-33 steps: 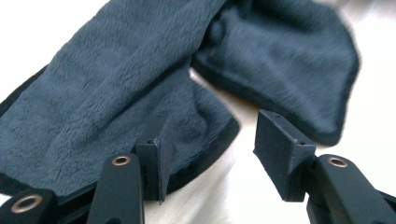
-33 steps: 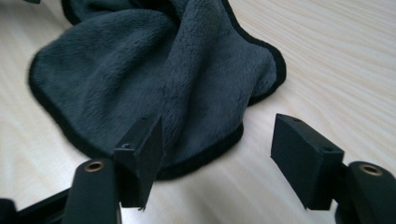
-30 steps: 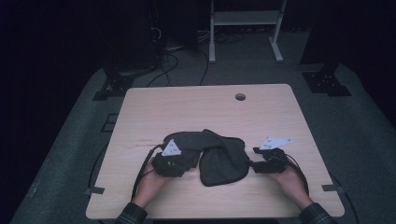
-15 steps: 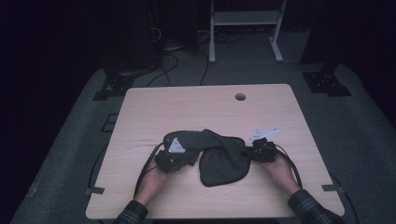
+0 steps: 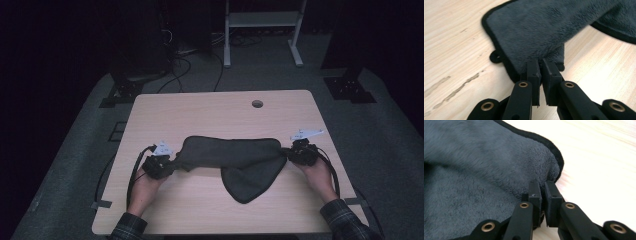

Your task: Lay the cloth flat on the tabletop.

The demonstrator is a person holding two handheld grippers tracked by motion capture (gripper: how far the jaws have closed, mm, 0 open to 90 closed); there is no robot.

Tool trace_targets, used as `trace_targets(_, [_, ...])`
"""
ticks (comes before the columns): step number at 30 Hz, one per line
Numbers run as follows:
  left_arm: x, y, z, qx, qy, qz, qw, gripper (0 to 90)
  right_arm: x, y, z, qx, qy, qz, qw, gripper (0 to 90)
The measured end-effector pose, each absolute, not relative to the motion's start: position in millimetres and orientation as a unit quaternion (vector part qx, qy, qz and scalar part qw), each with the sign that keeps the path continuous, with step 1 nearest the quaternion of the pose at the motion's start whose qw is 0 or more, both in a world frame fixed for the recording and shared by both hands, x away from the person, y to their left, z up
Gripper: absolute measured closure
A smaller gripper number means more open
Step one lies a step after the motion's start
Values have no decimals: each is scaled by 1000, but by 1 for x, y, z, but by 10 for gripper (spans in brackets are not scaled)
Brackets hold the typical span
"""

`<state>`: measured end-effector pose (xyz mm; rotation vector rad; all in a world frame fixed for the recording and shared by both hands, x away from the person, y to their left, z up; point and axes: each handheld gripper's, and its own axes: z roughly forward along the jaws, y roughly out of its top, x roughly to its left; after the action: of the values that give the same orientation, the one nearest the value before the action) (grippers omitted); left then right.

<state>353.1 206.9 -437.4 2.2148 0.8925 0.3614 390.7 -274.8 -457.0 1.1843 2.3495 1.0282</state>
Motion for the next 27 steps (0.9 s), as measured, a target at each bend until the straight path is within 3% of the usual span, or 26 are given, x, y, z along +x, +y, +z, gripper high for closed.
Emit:
trace_targets(4, [354, 208, -438, 854, 347, 136, 364, 842, 397, -275, -463, 422, 823, 344, 161, 832])
trace_targets(8, [351, 208, -439, 851, 342, 145, 371, 777, 396, -273, -461, 419, 820, 350, 172, 648])
trace_targets(11, [345, 211, -433, 845, 338, 149, 386, 702, 385, -273, -449, 411, 813, 377, 167, 595])
trace_targets(18, [332, 202, -431, 853, 316, 135, 392, 650, 344, -239, -441, 340, 840, 402, 130, 568])
trace_targets(27, [336, 178, -455, 881, 291, 145, 343, 560, 309, -190, -452, 260, 873, 408, 68, 567])
